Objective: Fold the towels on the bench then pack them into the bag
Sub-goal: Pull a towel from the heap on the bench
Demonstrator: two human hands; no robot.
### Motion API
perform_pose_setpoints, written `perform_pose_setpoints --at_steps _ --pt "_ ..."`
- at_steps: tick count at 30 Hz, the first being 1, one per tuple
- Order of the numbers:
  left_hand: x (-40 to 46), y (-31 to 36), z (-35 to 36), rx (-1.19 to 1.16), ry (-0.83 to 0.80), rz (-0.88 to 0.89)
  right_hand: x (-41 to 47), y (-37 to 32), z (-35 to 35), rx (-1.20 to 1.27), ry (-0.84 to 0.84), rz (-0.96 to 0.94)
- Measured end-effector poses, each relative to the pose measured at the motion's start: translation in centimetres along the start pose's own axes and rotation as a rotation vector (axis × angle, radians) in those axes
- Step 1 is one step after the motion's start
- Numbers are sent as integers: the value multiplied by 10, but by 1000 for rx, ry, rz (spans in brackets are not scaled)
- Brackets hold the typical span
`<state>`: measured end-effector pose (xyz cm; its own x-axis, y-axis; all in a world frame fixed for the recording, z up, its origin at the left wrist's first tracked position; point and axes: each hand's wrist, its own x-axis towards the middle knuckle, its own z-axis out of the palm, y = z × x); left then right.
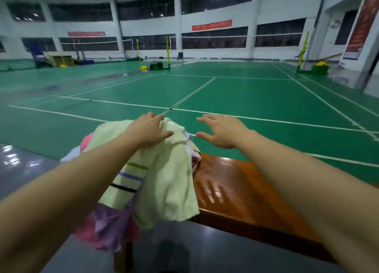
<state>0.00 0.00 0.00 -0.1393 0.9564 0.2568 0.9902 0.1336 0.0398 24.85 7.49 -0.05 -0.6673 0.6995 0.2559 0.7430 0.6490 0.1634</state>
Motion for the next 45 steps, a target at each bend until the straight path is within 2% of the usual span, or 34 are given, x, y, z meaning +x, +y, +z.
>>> perform_pose_setpoints --at_steps 4,8,13,17,21,24,27,29,31,33,36,45 --pt "-4 -22 -10 12 70 -72 35 -56 12 171 -29 -119" --pt "3 -27 -20 -163 134 -42 65 -81 23 542 66 -173" --pt "9 -23 -45 -550 132 44 89 -58 -7 843 211 -191" --pt "21 -4 -72 -751 178 12 94 -39 -41 971 229 -162" --pt "33 16 -96 -783 208 58 79 -15 -67 932 285 -85" --pt "38 30 -106 -766 214 83 54 19 -78 723 190 -62" --pt "41 41 -108 -781 245 86 23 63 -79 624 138 36" --pt "42 47 -107 -842 203 116 -3 95 -83 638 163 137" --pt "40 59 -104 -892 90 162 -31 122 -90 704 182 230" --pt "40 78 -101 -799 21 215 -58 142 -101 743 150 291" --pt "48 110 -87 -589 35 304 -94 166 -116 724 30 340" --pt "56 170 -55 -531 -69 416 -188 232 -120 619 35 521"
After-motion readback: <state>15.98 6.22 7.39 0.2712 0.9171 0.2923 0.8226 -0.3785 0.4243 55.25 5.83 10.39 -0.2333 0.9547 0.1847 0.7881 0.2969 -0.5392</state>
